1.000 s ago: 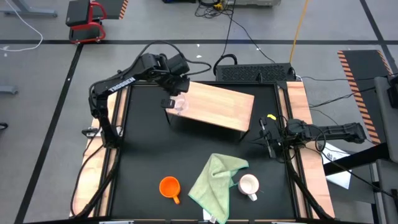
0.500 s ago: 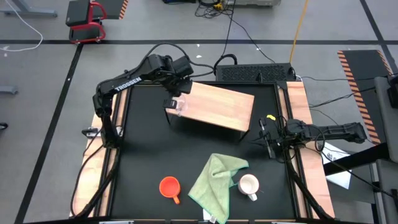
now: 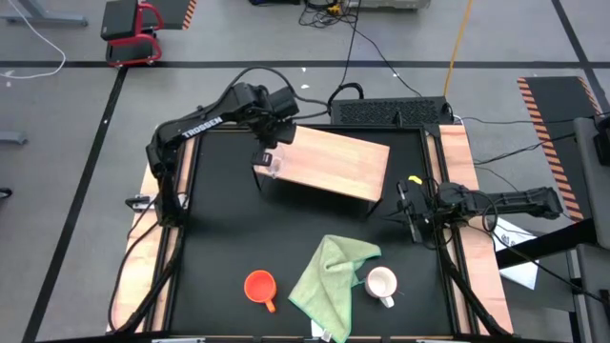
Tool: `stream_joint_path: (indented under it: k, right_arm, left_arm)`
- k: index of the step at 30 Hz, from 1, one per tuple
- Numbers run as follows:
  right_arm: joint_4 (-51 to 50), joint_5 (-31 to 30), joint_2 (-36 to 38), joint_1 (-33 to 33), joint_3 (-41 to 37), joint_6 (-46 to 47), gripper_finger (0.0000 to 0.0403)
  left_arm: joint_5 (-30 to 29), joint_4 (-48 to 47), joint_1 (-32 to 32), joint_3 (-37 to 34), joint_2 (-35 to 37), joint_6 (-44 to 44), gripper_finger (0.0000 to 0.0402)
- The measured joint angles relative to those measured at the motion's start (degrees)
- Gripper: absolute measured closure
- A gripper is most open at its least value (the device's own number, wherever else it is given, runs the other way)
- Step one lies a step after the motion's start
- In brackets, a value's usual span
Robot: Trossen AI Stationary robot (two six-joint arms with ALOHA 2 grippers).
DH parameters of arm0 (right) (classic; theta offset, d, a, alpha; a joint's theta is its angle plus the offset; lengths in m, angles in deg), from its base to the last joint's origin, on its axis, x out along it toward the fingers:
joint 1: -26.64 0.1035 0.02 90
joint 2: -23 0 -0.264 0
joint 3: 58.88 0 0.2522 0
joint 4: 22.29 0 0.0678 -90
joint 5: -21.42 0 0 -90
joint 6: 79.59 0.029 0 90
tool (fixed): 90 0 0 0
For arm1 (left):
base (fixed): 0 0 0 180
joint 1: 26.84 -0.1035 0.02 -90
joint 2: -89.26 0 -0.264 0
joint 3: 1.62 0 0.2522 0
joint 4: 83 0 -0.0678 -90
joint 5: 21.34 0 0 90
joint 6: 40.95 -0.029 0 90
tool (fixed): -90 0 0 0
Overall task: Stack small to large cups/mugs on shelf
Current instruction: Put the transparent mug on the shelf
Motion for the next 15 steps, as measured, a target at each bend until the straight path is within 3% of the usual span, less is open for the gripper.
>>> stream_joint_path:
  k: [15]
  right_arm:
    - [0.1,0.0,-0.6,0.0,0.0,0.2,0.0403]
  left_arm:
    - [0.4,0.2,-0.6,0.0,-0.1,-0.5,0.0401]
